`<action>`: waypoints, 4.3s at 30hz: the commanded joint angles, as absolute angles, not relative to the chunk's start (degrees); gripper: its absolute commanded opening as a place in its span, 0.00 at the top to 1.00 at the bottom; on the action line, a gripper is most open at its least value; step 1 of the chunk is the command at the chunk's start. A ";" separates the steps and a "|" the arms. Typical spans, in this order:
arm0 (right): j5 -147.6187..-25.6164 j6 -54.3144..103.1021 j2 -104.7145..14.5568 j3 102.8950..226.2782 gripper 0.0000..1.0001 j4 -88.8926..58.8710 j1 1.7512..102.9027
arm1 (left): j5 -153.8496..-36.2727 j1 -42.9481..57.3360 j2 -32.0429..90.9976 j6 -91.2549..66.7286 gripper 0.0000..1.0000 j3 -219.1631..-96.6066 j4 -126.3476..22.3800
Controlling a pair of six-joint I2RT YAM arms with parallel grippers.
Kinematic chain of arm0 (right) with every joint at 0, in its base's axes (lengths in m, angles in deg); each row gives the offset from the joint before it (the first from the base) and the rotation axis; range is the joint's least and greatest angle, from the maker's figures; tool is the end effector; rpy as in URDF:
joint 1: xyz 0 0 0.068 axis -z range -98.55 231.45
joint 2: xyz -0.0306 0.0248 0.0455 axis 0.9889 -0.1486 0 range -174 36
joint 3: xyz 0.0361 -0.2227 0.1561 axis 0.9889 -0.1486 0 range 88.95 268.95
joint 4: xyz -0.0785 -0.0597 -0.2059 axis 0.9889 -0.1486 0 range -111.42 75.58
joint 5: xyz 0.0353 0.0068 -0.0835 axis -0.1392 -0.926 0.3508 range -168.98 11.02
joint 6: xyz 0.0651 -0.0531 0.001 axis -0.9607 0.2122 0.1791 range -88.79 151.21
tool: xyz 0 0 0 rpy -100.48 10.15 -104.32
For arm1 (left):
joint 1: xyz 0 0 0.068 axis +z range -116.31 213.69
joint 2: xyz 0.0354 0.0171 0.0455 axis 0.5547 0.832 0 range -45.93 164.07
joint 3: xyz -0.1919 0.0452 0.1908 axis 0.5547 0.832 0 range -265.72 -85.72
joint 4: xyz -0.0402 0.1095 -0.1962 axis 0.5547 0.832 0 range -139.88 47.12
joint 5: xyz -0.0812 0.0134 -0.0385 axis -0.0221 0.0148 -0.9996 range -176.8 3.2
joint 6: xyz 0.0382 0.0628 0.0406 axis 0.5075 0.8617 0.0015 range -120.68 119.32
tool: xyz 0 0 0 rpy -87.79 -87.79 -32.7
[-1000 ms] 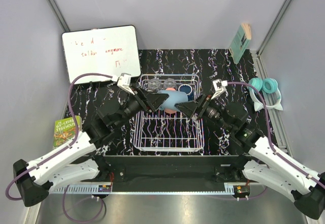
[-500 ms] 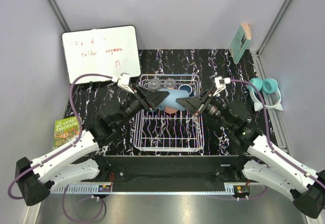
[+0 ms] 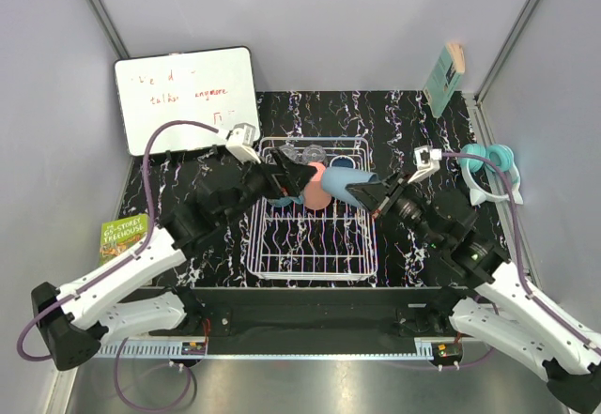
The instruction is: Unload the cups from the dish rack
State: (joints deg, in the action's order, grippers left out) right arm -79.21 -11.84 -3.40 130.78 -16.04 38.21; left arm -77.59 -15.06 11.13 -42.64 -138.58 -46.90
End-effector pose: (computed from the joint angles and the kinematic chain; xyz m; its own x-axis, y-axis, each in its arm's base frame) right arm 0.1228 0.1160 0.3530 -0.4622 0.5024 -0.7307 -0.5098 0.5237 0.6825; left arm 0.1630 -0.1682 0.3626 -0.4874 -0.4452 -0.7512 0.4190 0.6355 -0.6485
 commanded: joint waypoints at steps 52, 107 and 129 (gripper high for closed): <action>-60.34 -0.17 -117.01 247.24 1.00 -81.83 81.19 | -61.66 -13.15 23.68 -42.26 0.01 -148.47 -10.77; -70.37 2.82 -31.62 163.33 0.14 -42.55 54.65 | -53.48 -11.14 28.33 -30.48 0.01 -152.32 -18.59; -71.15 5.19 -14.54 149.34 0.15 -44.30 53.68 | -59.29 -5.16 50.57 -34.87 0.01 -159.90 -22.02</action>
